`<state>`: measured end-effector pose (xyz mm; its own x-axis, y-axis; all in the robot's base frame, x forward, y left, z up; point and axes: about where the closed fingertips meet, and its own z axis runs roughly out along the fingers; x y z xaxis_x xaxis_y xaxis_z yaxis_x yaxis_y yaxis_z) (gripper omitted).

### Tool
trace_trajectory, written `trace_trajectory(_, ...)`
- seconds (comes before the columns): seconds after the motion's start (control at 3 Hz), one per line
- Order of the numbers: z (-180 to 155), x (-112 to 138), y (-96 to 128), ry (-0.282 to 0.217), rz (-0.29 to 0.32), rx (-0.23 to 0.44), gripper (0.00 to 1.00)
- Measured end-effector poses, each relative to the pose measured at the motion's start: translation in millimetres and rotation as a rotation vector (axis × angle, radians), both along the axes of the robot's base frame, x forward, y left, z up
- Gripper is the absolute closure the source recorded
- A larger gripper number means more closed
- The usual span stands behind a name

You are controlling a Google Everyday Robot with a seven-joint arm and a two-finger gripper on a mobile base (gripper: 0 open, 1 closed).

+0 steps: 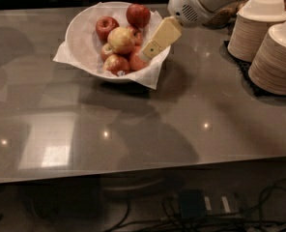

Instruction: Pick apple from white bowl

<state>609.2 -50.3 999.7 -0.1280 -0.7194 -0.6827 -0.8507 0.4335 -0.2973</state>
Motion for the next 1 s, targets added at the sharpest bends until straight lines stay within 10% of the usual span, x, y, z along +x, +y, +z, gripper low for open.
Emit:
trace_trajectory(0.33, -16.8, 40.0, 70.8, 0.024, 0.010, 0.031, 0.00)
trace_trajectory(1.0, -31.8, 49.1, 79.5, 0.009, -0.009, 0.035, 0.00)
